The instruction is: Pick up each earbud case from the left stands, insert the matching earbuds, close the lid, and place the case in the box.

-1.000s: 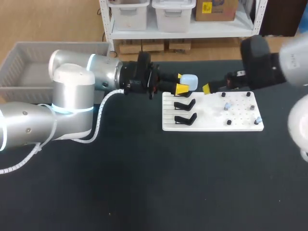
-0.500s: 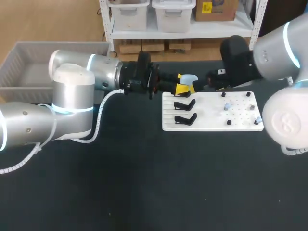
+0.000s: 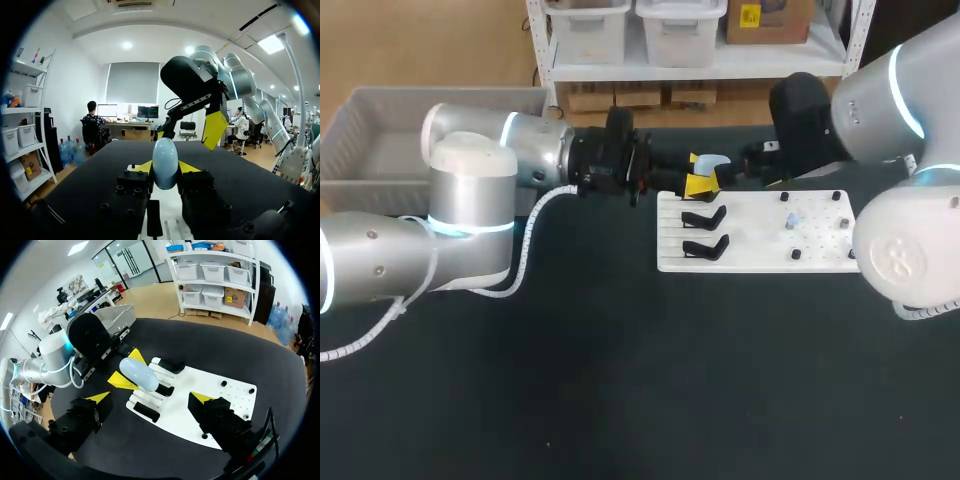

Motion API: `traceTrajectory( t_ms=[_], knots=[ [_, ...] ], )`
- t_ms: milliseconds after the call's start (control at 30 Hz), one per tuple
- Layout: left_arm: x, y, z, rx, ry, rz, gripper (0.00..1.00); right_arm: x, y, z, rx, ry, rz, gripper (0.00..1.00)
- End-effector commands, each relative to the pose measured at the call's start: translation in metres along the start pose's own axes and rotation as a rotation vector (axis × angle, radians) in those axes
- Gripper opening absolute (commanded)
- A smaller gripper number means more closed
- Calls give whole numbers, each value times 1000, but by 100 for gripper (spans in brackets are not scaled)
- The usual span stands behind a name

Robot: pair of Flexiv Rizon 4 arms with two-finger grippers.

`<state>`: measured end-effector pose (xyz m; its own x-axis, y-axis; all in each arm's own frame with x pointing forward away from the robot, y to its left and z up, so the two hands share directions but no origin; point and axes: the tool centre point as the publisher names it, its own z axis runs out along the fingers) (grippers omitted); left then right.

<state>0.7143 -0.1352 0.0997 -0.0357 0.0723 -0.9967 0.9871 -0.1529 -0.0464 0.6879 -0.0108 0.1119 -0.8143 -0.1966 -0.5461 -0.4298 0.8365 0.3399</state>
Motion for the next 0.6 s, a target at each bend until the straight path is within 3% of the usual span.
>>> traceTrajectory(
  t_ms=[33,600],
  knots=[
    [1,1,0,1,0,0,0,-2,0,6,9,1,6,100],
    [1,1,0,1,0,0,0,-8,-10,13,6,-11,48,100]
  ],
)
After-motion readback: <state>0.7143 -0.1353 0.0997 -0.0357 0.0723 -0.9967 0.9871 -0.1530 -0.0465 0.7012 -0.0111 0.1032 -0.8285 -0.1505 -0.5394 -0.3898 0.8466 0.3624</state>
